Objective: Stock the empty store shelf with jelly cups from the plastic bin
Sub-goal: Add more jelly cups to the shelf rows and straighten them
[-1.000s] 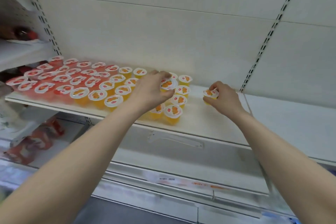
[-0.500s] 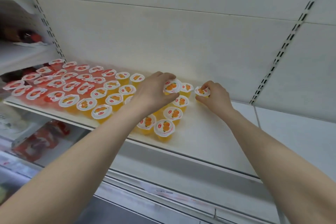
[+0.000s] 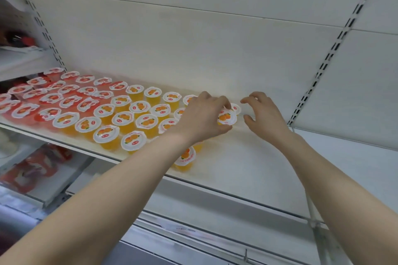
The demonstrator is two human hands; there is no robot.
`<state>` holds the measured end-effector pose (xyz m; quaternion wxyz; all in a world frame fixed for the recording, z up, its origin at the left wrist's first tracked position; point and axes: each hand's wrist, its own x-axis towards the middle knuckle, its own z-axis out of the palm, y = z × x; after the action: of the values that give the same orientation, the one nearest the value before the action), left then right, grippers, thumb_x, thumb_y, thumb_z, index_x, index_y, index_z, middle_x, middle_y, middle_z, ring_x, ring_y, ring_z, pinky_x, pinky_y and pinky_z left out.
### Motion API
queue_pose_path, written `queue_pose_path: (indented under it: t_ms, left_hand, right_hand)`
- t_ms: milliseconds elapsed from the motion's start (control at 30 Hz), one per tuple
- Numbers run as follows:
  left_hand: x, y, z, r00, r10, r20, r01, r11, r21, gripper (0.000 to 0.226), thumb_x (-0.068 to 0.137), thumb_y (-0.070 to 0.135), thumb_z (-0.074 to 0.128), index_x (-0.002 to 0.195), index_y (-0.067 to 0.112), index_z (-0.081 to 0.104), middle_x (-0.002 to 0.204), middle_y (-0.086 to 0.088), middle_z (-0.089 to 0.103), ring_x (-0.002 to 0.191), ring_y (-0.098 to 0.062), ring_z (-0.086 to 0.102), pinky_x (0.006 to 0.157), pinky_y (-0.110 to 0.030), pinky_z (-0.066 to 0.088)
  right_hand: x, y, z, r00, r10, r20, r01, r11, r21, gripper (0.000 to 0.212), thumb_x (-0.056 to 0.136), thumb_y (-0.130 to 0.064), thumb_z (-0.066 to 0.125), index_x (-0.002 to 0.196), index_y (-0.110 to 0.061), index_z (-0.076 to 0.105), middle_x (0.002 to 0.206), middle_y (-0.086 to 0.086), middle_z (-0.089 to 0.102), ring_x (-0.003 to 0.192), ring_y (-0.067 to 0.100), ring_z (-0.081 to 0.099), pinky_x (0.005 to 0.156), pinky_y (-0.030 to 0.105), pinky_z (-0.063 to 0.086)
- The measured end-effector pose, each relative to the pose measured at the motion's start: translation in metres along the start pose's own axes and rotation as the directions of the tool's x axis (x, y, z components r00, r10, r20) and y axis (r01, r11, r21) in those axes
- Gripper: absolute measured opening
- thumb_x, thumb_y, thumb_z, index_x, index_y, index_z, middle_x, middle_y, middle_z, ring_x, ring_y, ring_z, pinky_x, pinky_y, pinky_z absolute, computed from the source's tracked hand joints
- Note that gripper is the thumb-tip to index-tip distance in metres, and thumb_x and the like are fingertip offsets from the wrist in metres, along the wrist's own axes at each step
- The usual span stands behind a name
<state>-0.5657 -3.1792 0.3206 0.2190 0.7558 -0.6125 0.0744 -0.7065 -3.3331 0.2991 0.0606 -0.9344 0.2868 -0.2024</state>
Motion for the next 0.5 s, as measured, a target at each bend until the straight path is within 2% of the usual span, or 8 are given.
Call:
queue_pose_path:
  t_ms: [100,233,500]
  left_hand:
    - [0.005,0.004,0.017,0.999,0.01,0.049,-0.014,0.998,0.069,0.048,0.077,0.053,0.064,0.116,0.026,0.055,0.104,0.005,0.065,0.112,-0.021,0.047,0.088,-0.037,0.039]
    - [0.01,0.006,0.031,0.996,0.013,0.084,-0.021,0.995,0.096,0.047,0.077,0.053,0.064,0.114,0.027,0.055,0.103,0.002,0.064,0.114,-0.021,0.046,0.085,-0.035,0.032]
    - [0.009,0.004,0.029,0.988,-0.002,0.157,-0.012,0.996,0.091,0.043,0.079,0.049,0.066,0.115,0.029,0.057,0.108,-0.001,0.064,0.116,-0.024,0.046,0.088,-0.037,0.036]
  right_hand:
    - [-0.006,0.006,-0.006,0.999,0.019,-0.03,-0.02,1.0,-0.002,0.042,0.086,-0.009,0.062,0.127,-0.012,0.057,0.134,0.011,0.046,0.113,0.032,0.049,0.096,0.045,0.041]
    - [-0.012,0.008,-0.008,0.999,0.032,-0.024,-0.033,0.999,-0.033,0.04,0.087,-0.011,0.061,0.128,-0.012,0.057,0.134,0.011,0.046,0.113,0.032,0.049,0.097,0.043,0.04]
    - [-0.017,0.003,-0.012,1.0,0.017,-0.014,-0.018,0.993,-0.115,0.041,0.09,-0.014,0.059,0.131,-0.013,0.055,0.133,0.01,0.048,0.114,0.032,0.05,0.093,0.043,0.04]
